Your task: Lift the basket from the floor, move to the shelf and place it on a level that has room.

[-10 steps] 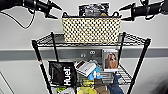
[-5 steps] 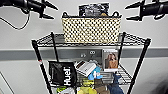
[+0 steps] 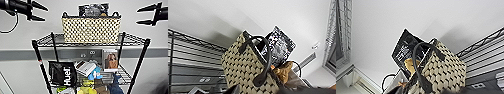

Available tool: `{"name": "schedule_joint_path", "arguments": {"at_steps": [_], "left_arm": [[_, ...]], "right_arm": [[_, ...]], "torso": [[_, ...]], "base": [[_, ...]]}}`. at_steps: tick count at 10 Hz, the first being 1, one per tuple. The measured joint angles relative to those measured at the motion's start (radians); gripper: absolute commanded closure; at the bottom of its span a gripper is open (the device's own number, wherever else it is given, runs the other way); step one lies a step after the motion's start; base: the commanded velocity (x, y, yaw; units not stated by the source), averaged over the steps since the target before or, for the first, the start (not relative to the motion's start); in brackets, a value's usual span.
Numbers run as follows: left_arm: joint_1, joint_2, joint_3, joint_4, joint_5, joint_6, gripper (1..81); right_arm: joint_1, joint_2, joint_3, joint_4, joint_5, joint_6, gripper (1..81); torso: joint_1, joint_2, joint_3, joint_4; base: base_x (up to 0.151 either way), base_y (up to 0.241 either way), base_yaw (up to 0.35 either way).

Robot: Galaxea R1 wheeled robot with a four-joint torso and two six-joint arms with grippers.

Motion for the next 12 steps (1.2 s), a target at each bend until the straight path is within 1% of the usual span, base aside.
{"name": "schedule_joint_path", "arguments": {"at_steps": [3,5,6,8,9,10,12], "left_arm": [[-0.004,-0.165,0.098,0.003,0.0,0.0,1.0],[-0.006,-0.24,0.169,0.018,0.008,-0.001,1.0],[-0.005,-0.273,0.178,0.043,0.021,-0.001,1.0],[-0.001,-0.325,0.177,0.109,0.048,-0.003,1.0],[0.004,-0.334,0.177,0.136,0.066,-0.003,1.0],[0.01,-0.341,0.176,0.158,0.077,-0.003,1.0],[0.017,-0.372,0.152,0.21,0.12,-0.003,1.0]], "right_arm": [[0.021,-0.09,0.062,0.008,-0.022,0.005,1.0],[0.021,-0.169,0.082,0.008,-0.07,0.005,1.0],[0.021,-0.198,0.084,0.007,-0.093,0.005,1.0],[0.021,-0.247,0.084,-0.005,-0.159,0.003,1.0],[0.027,-0.278,0.064,-0.017,-0.208,-0.001,1.0],[0.04,-0.297,0.046,-0.024,-0.231,-0.007,1.0],[0.068,-0.358,-0.012,-0.043,-0.324,-0.035,1.0]], "torso": [[0.0,0.0,0.0,0.0],[0.0,0.0,0.0,0.0],[-0.001,0.0,0.0,0.0],[-0.001,-0.001,0.001,0.0],[-0.001,-0.001,0.001,0.0],[-0.001,-0.001,0.001,0.0],[-0.001,-0.001,0.001,0.0]], "base": [[0.0,0.0,0.0],[0.0,0.0,0.0],[0.0,0.0,0.0],[0.0,0.0,0.0],[0.0,0.0,0.0],[0.0,0.0,0.0],[0.0,0.0,0.0]]}}
